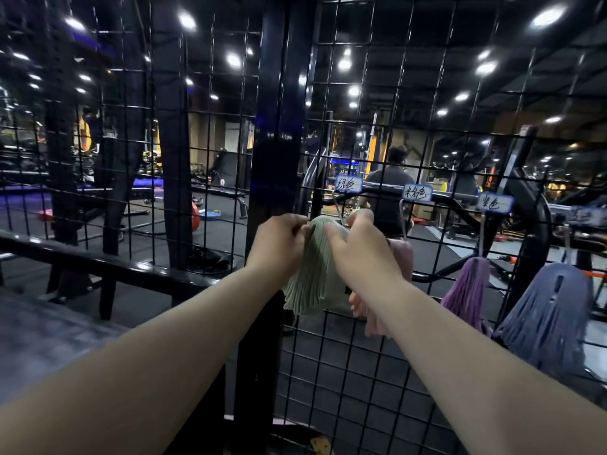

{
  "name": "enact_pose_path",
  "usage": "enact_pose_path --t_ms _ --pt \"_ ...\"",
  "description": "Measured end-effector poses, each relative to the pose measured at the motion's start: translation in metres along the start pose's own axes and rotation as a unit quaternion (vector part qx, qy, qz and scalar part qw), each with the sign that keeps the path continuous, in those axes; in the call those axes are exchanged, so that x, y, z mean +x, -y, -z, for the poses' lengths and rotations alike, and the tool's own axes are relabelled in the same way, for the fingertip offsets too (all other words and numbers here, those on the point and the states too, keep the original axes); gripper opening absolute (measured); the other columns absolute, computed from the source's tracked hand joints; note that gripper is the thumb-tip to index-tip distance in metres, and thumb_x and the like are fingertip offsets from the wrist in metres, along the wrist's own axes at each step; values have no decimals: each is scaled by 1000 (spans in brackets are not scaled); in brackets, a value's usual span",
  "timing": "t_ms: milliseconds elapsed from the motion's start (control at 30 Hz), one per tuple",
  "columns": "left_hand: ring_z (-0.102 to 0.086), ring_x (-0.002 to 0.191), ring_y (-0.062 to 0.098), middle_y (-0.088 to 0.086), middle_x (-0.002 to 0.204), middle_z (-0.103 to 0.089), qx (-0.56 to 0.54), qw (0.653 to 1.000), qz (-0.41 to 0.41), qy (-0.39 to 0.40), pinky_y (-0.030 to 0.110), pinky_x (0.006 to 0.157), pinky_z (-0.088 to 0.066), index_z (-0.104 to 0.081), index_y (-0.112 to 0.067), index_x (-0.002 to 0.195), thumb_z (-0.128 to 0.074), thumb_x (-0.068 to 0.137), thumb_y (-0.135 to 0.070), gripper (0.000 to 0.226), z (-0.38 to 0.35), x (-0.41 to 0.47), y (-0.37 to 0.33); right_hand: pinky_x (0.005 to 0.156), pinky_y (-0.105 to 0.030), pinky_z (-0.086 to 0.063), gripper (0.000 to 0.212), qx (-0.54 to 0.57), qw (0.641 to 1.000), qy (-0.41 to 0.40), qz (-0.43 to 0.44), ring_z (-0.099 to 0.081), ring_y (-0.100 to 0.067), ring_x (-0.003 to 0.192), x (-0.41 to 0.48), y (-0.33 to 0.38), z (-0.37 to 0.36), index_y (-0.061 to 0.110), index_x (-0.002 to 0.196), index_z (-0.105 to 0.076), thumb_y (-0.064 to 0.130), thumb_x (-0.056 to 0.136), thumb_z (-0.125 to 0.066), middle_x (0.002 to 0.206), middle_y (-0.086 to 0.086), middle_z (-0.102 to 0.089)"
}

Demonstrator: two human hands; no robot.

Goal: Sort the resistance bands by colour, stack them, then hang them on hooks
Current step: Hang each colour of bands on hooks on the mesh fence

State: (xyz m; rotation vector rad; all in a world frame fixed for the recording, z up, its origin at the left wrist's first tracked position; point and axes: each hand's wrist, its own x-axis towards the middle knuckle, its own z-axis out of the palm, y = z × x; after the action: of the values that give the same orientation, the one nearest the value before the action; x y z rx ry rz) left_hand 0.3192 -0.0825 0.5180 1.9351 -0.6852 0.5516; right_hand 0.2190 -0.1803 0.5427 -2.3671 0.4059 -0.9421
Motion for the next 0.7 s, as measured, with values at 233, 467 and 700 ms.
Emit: enact_pose_path --t_ms 233,467,700 --pt "-67 90 21 2 93 -73 -26 998 59 8 31 77 -56 -76 -15 101 -56 96 -11 21 1 8 -2 78 -36 -35 39 -98 993 61 11 -54 -37 112 18 -2 -8 11 128 -44 40 102 -45 125 -17 -49" --pt "-66 77 18 2 91 -74 66 997 30 29 35 72 -59 -77 -22 96 -54 89 -3 31 4 9 -7 82 -37 -40 33 -103 992 61 33 -55 -33 103 20 -6 -5 15 124 -49 40 102 -46 115 -12 -47" --pt "-69 85 19 3 99 -75 69 998 4 15 34 79 -58 -75 -19 108 -58 93 -11 24 6 8 -8 76 -32 -36 19 -56 996 64 38 -47 -23 91 22 -15 -4 20 104 -48 39 101 -49 104 -5 -46"
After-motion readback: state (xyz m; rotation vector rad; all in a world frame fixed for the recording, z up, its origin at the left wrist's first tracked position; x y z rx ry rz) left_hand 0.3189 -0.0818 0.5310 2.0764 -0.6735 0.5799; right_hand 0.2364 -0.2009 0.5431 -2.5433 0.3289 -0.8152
